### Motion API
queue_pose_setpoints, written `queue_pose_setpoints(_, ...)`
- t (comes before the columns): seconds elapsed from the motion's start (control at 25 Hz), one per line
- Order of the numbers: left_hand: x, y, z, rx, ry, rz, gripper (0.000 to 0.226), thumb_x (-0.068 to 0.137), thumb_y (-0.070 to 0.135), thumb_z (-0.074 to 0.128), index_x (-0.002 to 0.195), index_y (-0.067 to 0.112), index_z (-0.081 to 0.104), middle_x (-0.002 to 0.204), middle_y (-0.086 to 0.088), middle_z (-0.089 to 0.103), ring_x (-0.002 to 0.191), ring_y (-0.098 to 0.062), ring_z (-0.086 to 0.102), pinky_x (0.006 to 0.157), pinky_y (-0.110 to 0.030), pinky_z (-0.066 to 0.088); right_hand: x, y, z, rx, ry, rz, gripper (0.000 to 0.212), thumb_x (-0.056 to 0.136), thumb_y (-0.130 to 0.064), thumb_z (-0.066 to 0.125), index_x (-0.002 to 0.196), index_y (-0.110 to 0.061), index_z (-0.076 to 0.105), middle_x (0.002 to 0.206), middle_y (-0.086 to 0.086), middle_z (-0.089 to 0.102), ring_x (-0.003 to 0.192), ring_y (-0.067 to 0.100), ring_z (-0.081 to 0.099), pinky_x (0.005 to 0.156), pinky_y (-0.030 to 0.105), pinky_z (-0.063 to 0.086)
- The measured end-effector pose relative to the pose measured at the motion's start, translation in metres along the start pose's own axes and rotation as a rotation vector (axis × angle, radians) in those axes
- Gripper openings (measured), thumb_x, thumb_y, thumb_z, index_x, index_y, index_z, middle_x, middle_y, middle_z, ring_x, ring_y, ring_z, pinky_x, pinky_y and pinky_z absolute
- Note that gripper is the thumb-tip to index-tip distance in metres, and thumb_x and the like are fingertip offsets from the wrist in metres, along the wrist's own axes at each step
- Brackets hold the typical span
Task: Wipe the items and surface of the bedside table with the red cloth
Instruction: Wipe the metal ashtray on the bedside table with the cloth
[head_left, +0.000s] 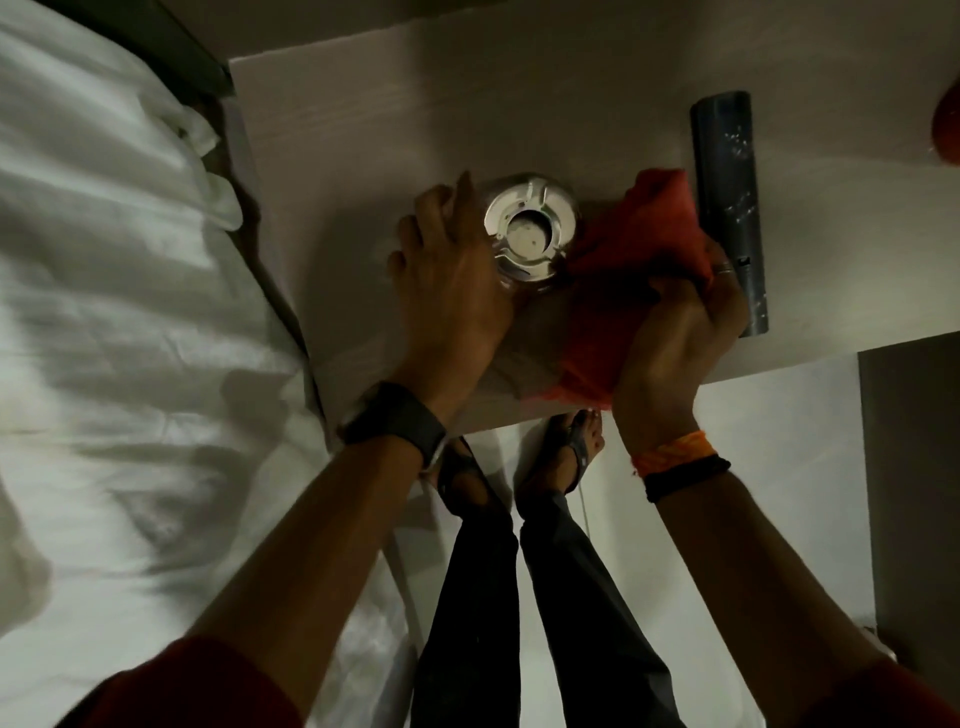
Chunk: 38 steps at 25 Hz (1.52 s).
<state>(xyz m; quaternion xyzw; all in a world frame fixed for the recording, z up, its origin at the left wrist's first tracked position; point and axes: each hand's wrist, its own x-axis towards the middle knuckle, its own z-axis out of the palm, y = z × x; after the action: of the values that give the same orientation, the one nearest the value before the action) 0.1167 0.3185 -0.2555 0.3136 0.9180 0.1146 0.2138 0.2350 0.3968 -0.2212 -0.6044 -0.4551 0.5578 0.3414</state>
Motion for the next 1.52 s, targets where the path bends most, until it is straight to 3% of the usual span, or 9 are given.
queue_pose_setpoints(0.12,0.036,-0.021,-0.017,0.03,-0.26,0.394,0.103,0.076,0.029,0.086,0.156,0.013,0.023,0.167,-0.012,0.02,0.153,-0.035,0.021,0.123,-0.049,0.03,0.01,-0.005,0.014,-0.11,0.012,-0.086,0.033,0.081,-0.011,0.045,0.107,-0.009,0.066,0.089,-0.004,0.065,0.083,-0.002,0.062,0.08,0.024,0.052)
queue_pose_setpoints(0.24,0.051,-0.027,-0.015,0.021,-0.293,0.601,0.08,0.086,0.026,0.078,0.153,0.014,0.036,0.163,-0.009,0.033,0.145,-0.034,0.039,0.117,-0.049,0.038,0.01,0.009,0.024,-0.466,-0.179,-0.343,0.045,0.094,-0.003,0.049,0.138,-0.001,0.049,0.116,-0.002,0.067,0.108,-0.01,0.06,0.094,0.011,0.049)
queue_pose_setpoints(0.36,0.042,-0.028,-0.001,-0.049,-0.145,0.519,0.068,0.089,0.032,0.072,0.149,0.013,0.044,0.158,-0.009,0.043,0.138,-0.034,0.047,0.11,-0.05,0.044,-0.009,0.048,0.009,-0.936,-0.459,-0.588,0.053,0.098,-0.009,0.059,0.146,-0.006,0.038,0.156,0.014,0.039,0.149,0.028,0.031,0.126,0.045,0.023)
queue_pose_setpoints(0.56,0.019,-0.024,0.019,-0.205,0.033,0.351,0.054,0.098,0.029,0.052,0.149,0.013,0.043,0.156,-0.01,0.045,0.14,-0.032,0.044,0.111,-0.051,0.045,-0.022,0.074,-0.001,-1.018,-0.558,-0.797,0.049,0.1,-0.012,0.05,0.147,-0.01,0.038,0.157,0.013,0.039,0.149,0.032,0.028,0.126,0.049,0.019)
queue_pose_setpoints(0.68,0.019,-0.025,0.016,-0.178,0.038,0.351,0.061,0.092,0.026,0.068,0.148,0.016,0.046,0.156,-0.007,0.045,0.137,-0.029,0.047,0.107,-0.05,0.048,-0.002,0.071,-0.021,-1.141,-0.644,-0.911,0.051,0.099,-0.024,0.049,0.148,-0.012,0.038,0.157,0.012,0.038,0.148,0.034,0.03,0.123,0.055,0.024)
queue_pose_setpoints(0.88,0.018,-0.024,0.015,-0.119,-0.016,0.316,0.08,0.079,0.038,0.081,0.148,0.018,0.046,0.158,-0.002,0.042,0.138,-0.027,0.045,0.106,-0.048,0.048,0.01,0.067,-0.031,-1.078,-0.474,-0.724,0.054,0.094,-0.021,0.063,0.144,-0.01,0.044,0.154,0.015,0.042,0.147,0.036,0.032,0.119,0.059,0.031)
queue_pose_setpoints(1.08,0.016,-0.027,0.014,-0.201,0.073,0.357,0.049,0.1,0.032,0.047,0.146,0.016,0.049,0.155,-0.005,0.046,0.136,-0.03,0.047,0.106,-0.052,0.048,-0.016,0.073,0.003,-1.1,-0.618,-0.856,0.051,0.098,-0.026,0.043,0.147,-0.014,0.039,0.157,0.01,0.039,0.149,0.033,0.028,0.124,0.054,0.02)
queue_pose_setpoints(1.24,0.011,-0.028,0.013,-0.173,0.06,0.295,0.071,0.085,0.032,0.077,0.148,0.017,0.047,0.156,-0.005,0.045,0.135,-0.029,0.047,0.106,-0.049,0.048,0.001,0.067,-0.035,-1.188,-0.676,-0.865,0.054,0.094,-0.022,0.057,0.145,-0.015,0.043,0.156,0.01,0.04,0.149,0.033,0.028,0.122,0.058,0.025)
queue_pose_setpoints(1.52,0.004,-0.025,0.009,-0.163,-0.001,0.256,0.099,0.067,0.043,0.09,0.15,0.017,0.042,0.162,-0.004,0.036,0.136,-0.031,0.044,0.108,-0.049,0.045,-0.012,0.026,-0.056,-0.233,-0.33,-0.012,0.045,0.097,0.001,0.046,0.131,-0.025,0.06,0.135,-0.001,0.062,0.125,0.018,0.057,0.106,0.034,0.05)
